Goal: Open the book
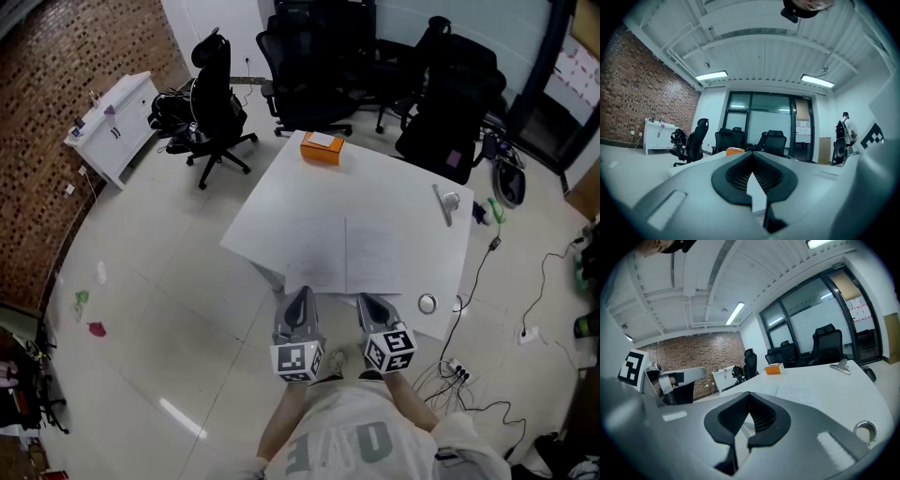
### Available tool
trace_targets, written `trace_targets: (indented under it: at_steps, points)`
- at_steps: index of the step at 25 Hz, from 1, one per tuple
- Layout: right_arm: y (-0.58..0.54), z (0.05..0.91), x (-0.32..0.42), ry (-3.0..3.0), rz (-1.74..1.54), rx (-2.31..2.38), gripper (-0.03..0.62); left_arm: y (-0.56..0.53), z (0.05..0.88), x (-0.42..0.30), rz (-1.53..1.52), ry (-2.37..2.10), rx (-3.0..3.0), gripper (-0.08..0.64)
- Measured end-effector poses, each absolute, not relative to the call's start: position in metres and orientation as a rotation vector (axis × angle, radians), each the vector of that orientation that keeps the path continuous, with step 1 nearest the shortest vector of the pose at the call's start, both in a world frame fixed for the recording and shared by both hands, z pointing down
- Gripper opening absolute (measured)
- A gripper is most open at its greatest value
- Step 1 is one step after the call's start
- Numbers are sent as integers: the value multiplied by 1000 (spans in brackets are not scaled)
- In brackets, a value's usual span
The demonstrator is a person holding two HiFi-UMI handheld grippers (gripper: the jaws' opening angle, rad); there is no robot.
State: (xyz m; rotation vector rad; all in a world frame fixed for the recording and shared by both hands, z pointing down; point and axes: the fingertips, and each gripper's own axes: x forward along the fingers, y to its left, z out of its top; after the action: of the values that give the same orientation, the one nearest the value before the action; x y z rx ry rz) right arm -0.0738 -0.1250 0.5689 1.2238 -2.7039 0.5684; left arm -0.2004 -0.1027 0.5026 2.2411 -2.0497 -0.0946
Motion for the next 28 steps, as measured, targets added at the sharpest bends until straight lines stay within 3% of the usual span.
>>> trace_targets:
  at_steps: [6, 12, 18, 28]
  points:
    - [-50, 556, -48, -2728, 544, 1222, 3, -57, 504, -168, -96, -1990, 2258, 17]
    - [19, 565, 46, -2703, 538, 1306, 3, 29, 508, -109, -141, -1987, 2219, 17]
    - [103, 500, 122, -2827, 453, 1391, 3, 149, 487, -45, -188, -2030, 2254, 17]
    - [242, 455, 131, -2955, 386, 1256, 2, 267, 454, 5, -137, -2073, 2312, 17]
